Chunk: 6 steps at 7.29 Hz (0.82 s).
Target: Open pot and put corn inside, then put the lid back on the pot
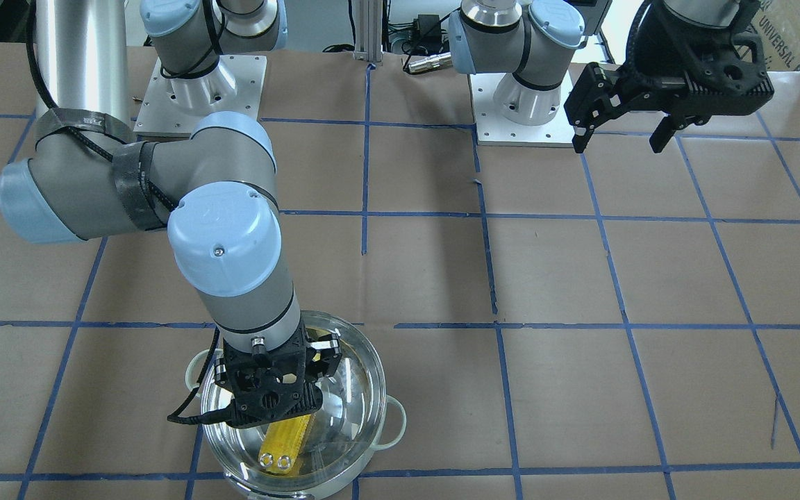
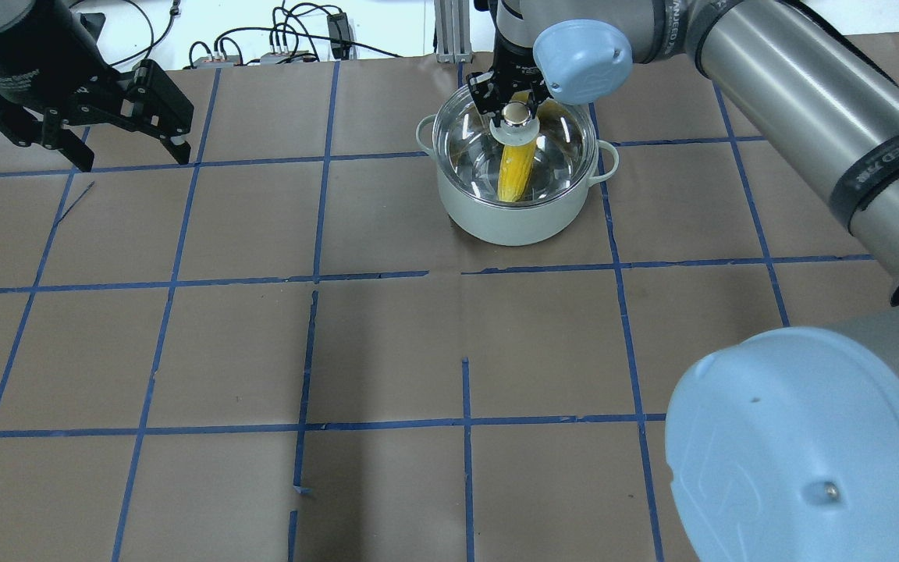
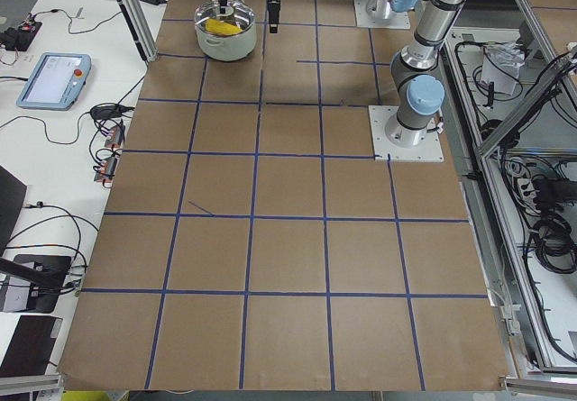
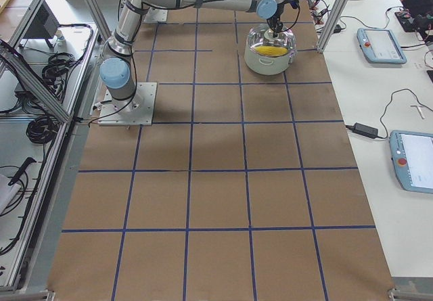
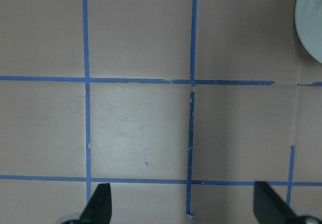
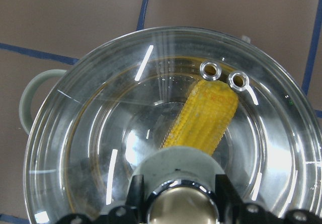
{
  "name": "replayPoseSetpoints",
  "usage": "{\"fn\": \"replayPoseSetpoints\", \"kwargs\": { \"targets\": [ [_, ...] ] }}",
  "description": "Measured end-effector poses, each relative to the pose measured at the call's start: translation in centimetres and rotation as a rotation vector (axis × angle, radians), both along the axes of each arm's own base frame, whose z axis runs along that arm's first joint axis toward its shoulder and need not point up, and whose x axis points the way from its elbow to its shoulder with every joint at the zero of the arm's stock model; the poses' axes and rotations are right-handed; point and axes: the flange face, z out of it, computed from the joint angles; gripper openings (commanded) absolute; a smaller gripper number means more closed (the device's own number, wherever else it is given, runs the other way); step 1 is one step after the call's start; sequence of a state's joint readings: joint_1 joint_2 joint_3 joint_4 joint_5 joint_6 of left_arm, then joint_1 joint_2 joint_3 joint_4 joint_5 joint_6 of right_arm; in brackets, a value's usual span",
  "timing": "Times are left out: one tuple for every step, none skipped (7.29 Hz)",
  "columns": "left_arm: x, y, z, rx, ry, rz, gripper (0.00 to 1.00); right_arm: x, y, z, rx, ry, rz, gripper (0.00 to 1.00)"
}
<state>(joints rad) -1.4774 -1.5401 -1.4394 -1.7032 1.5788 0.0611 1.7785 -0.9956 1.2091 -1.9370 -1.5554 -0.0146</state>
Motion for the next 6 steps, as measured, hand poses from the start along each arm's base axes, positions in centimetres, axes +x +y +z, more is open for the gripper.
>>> {"fn": "replayPoseSetpoints", "kwargs": {
  "targets": [
    [-0.02, 0.0, -0.02, 0.0, -0.001, -0.001, 1.0, -0.17, -0.06, 0.08, -0.001, 0.0, 0.0, 0.35],
    [-0.05, 0.01, -0.03, 0.0, -0.001, -0.001, 1.0, -0.31, -0.11, 0.13, -0.001, 0.001, 0.0, 0.35],
    [-0.05, 0.01, -0.05, 0.001, -0.001, -0.001, 1.0, -0.4, -0.15, 0.16, -0.001, 0.001, -0.001, 0.35],
    [-0.05, 0.0, -0.04, 0.0, -0.002, -0.001, 1.0, -0.44, -0.16, 0.15, -0.001, 0.001, 0.0, 0.35],
    [-0.04, 0.0, -0.04, 0.0, -0.002, -0.002, 1.0, -0.46, -0.17, 0.09, 0.0, 0.001, 0.0, 0.36],
    [-0.04, 0.0, -0.03, 0.0, -0.003, -0.001, 1.0, -0.48, -0.24, 0.07, 0.0, 0.001, 0.0, 0.65]
  ]
}}
